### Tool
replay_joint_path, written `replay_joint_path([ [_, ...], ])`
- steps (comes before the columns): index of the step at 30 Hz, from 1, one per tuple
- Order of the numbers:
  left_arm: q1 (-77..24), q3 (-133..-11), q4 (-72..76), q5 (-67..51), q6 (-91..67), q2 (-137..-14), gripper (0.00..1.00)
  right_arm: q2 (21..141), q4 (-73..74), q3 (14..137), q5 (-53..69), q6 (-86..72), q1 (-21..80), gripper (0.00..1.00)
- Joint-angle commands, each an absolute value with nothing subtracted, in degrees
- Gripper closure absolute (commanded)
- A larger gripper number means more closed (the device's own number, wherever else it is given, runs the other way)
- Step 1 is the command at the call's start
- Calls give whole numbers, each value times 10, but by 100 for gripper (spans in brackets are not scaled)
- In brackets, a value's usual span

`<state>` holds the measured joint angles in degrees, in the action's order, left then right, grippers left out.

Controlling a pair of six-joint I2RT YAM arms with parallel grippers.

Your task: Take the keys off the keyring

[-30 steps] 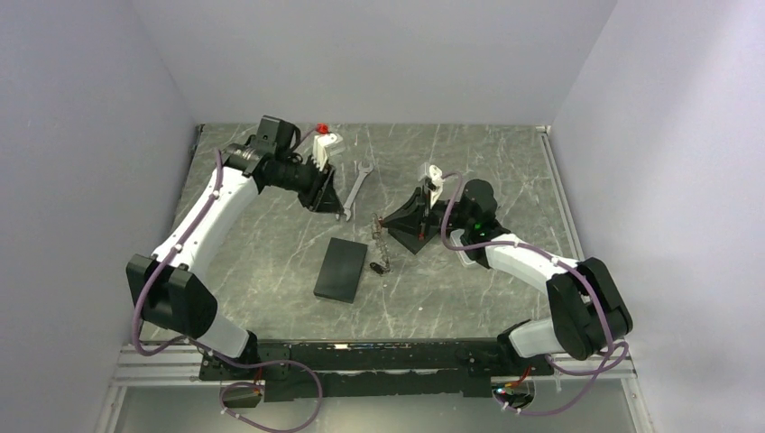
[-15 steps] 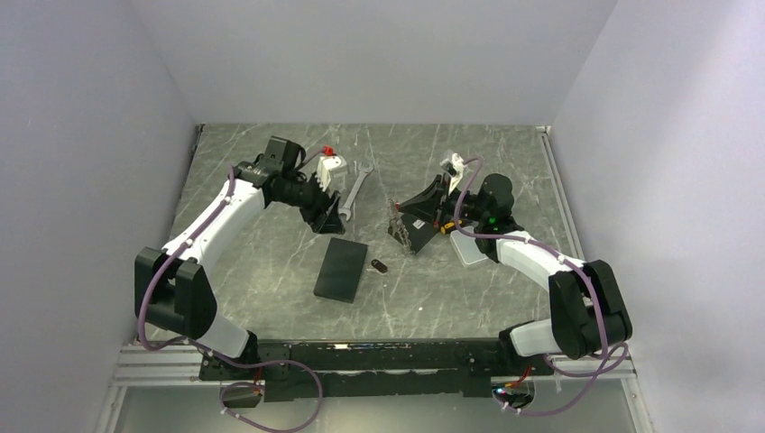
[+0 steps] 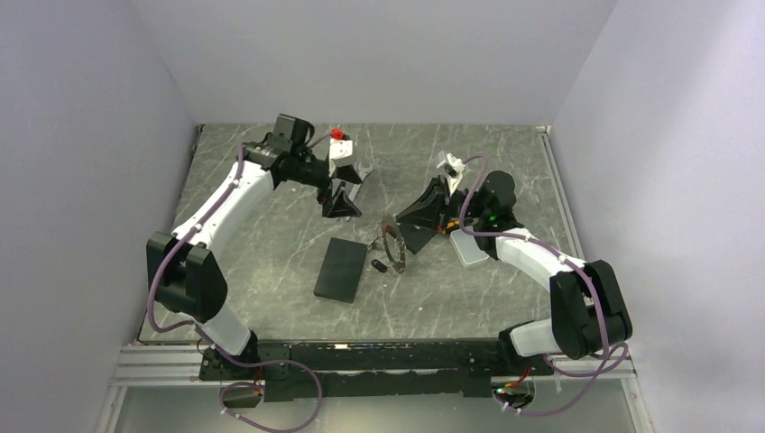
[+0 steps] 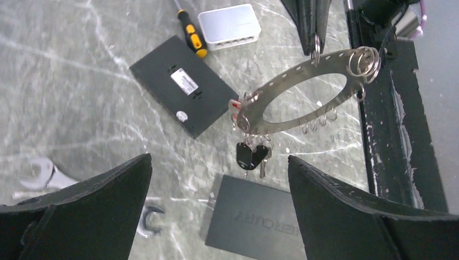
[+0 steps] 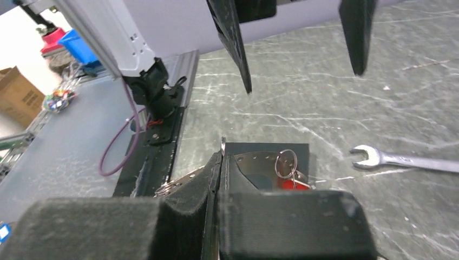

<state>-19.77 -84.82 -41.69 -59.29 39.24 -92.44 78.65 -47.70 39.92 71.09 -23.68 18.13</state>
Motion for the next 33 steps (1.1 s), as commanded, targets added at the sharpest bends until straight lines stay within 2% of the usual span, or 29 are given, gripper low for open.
replay_joint_path([
  [1,-261,-886,-491,-624,524,-947,1,782,-509,435,770,-248,197,100],
  [7,-319,-894,-518,-614,549,-965,2,773,-386,460,789,-158,226,100],
  [9,-332,-899,-537,-611,562,-968,9,770,-368,463,790,-147,229,100],
  [12,-349,-897,-572,-603,578,-965,30,768,-357,465,792,-140,229,100],
  [16,-350,-874,-591,-618,572,-941,76,765,-347,467,791,-131,229,100],
  [20,-350,-863,-584,-610,510,-919,98,767,-361,464,782,-144,228,100],
  [21,-349,-862,-571,-594,477,-915,100,766,-356,466,777,-142,228,97],
  [26,-306,-851,-502,-525,345,-892,100,763,-289,483,742,-110,224,50],
  [29,-264,-849,-480,-477,295,-878,100,757,-284,481,716,-112,210,33],
  [30,-250,-851,-478,-439,283,-871,100,755,-286,479,708,-116,205,22],
  [33,-206,-848,-460,-344,252,-854,100,750,-296,473,695,-128,195,4],
])
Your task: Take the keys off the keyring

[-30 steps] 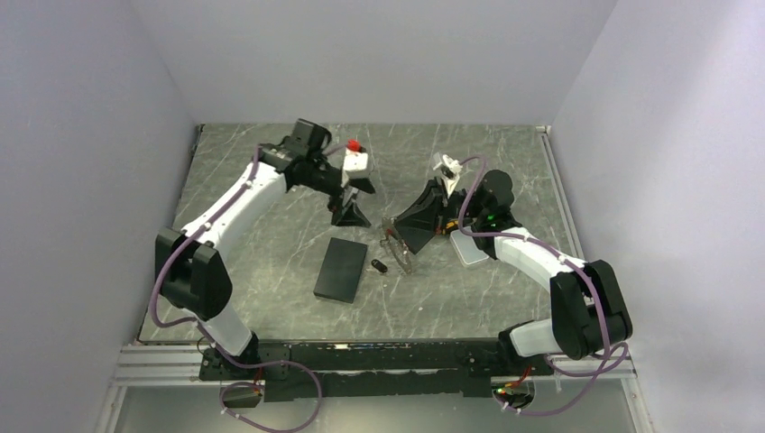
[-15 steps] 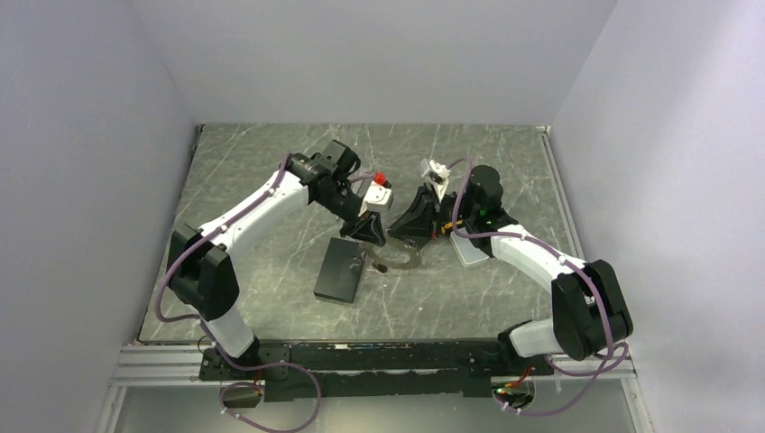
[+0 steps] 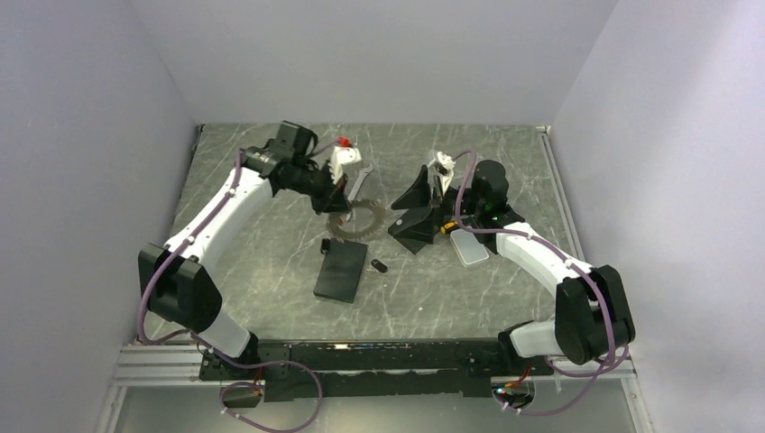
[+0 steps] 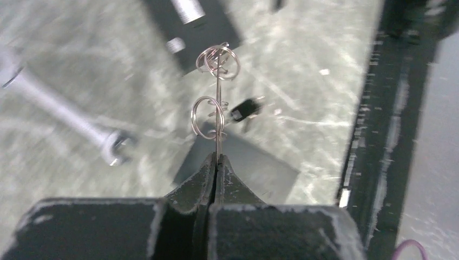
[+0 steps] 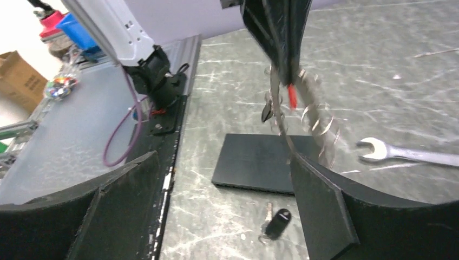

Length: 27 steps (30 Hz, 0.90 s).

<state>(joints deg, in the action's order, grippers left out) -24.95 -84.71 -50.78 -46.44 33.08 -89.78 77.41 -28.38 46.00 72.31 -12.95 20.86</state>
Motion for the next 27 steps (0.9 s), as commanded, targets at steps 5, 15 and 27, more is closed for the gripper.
replay_joint_path([
  [5,-147,-835,-427,-184,224,-833,100,746,-265,480,673,-109,192,0],
  [15,-84,-649,-154,340,328,-800,100,751,-243,487,672,-97,192,0],
  [27,-73,-623,-29,417,307,-975,100,751,-217,492,663,-76,189,0],
])
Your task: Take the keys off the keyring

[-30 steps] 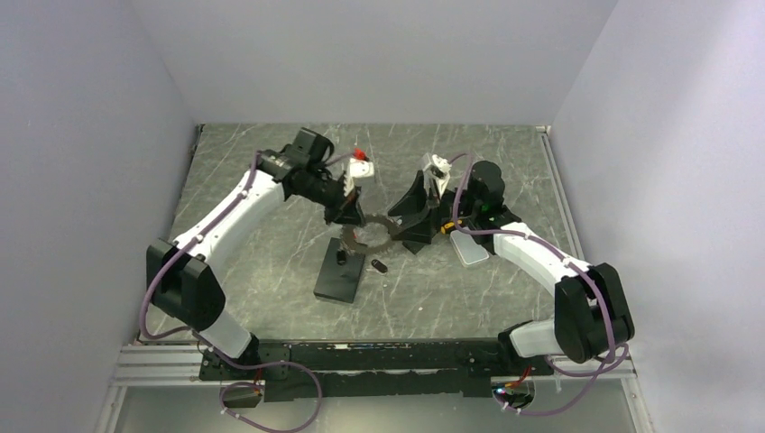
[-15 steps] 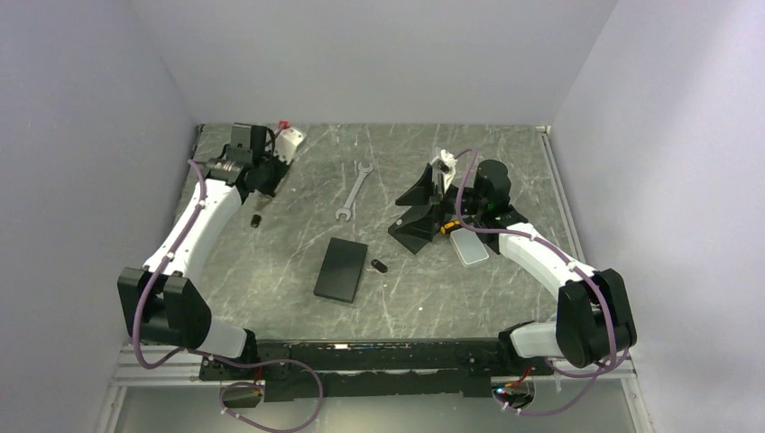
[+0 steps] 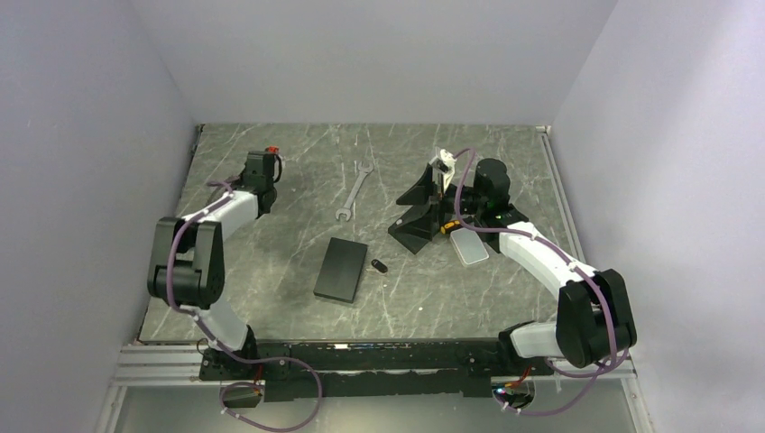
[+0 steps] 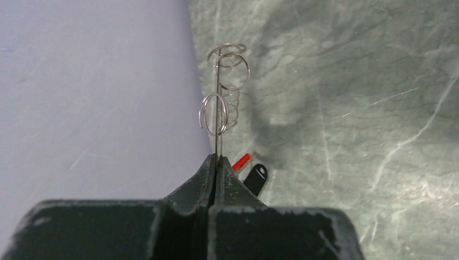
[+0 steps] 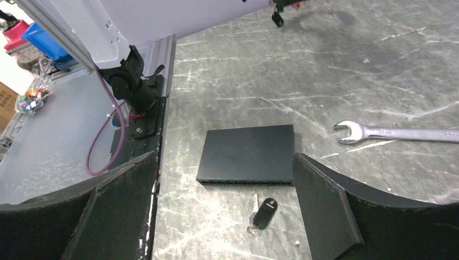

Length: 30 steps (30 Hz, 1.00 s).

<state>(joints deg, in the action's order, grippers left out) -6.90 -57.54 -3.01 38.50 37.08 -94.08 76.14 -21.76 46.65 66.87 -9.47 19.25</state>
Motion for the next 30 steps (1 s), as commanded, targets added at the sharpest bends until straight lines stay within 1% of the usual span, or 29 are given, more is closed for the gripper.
replay_joint_path([
  [1,-76,-634,-55,405,282,-986,100,751,-215,492,663,-75,189,0],
  [4,-90,-648,-116,358,213,-1002,100,755,-212,492,662,-71,187,0],
  [6,-92,-667,-178,306,152,-1004,100,757,-212,493,662,-71,187,0],
  [9,-99,-692,-242,222,94,-1015,100,760,-214,492,663,-73,187,0],
  [11,-110,-708,-273,191,69,-1032,99,764,-214,493,662,-75,187,0],
  [12,-117,-714,-283,181,59,-1040,95,766,-213,495,663,-76,187,0],
  [14,-123,-724,-297,162,48,-1049,77,765,-211,496,661,-74,187,0],
  [16,-124,-746,-319,139,41,-1058,65,764,-209,495,660,-72,186,0],
  [18,-125,-767,-332,110,45,-1061,61,764,-208,496,661,-71,183,0],
  [20,-125,-783,-343,69,50,-1052,54,764,-208,495,662,-72,182,0],
  [21,-125,-790,-347,40,56,-1043,52,765,-209,495,663,-72,182,0],
  [22,-125,-797,-352,6,66,-1032,47,764,-210,494,664,-73,181,0],
  [23,-125,-803,-357,-29,79,-1021,45,764,-211,494,665,-73,180,0],
  [26,-124,-806,-361,-127,125,-973,5,762,-214,495,669,-81,175,0],
  [27,-124,-803,-362,-170,147,-952,1,762,-216,495,670,-84,172,0],
  [30,-125,-803,-385,-302,229,-926,1,760,-224,495,669,-98,163,0],
])
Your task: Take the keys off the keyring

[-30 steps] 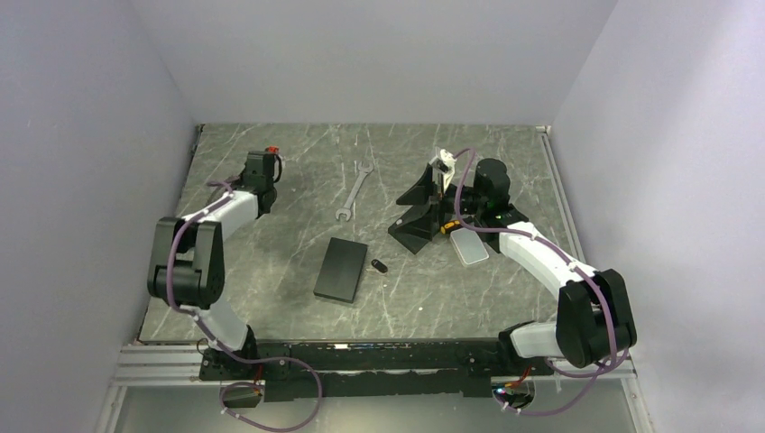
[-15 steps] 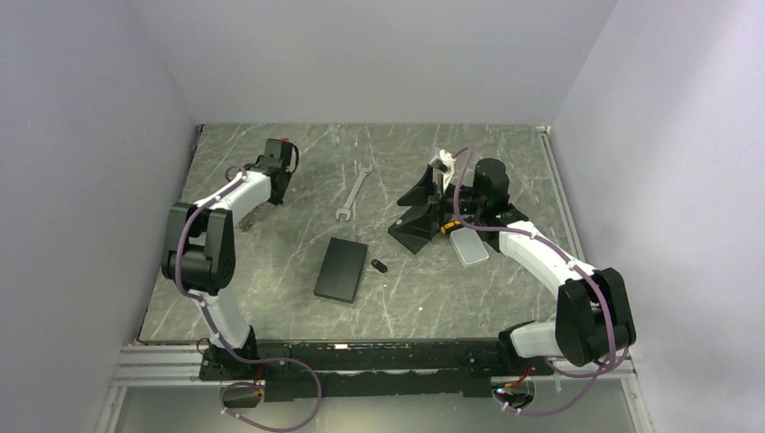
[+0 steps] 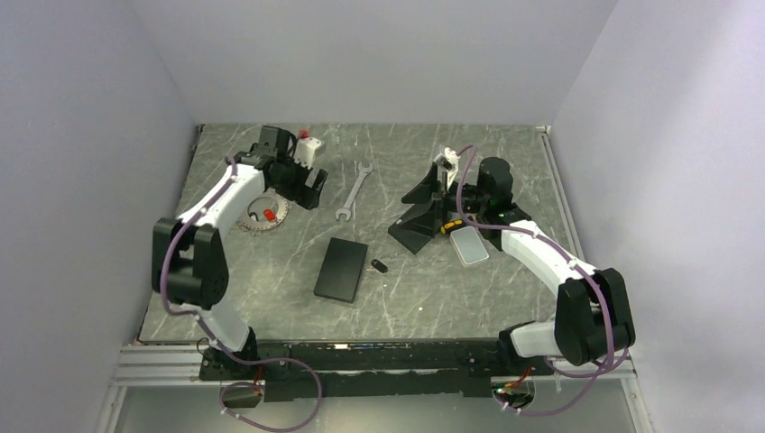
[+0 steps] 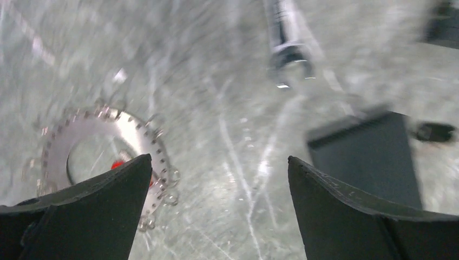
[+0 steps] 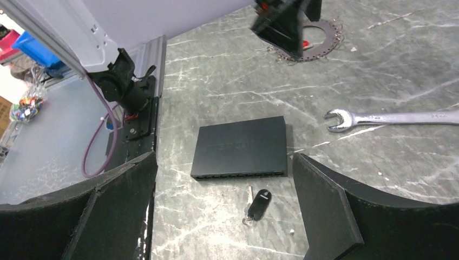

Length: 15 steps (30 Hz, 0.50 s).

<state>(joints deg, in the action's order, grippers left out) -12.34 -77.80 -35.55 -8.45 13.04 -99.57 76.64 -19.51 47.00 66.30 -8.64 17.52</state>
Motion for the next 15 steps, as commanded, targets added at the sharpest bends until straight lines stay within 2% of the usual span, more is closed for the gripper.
replay_joint_path([
  [1,-127,-807,-400,-347,248,-924,0,757,-230,494,668,-105,158,0],
  [5,-137,-823,-432,-429,308,-934,0,751,-242,497,662,-130,135,0],
  [10,-214,-804,-419,-427,407,-942,1,732,-179,535,627,-135,82,0],
  [15,-281,-797,-441,-418,521,-985,11,699,-111,545,570,-124,33,0],
])
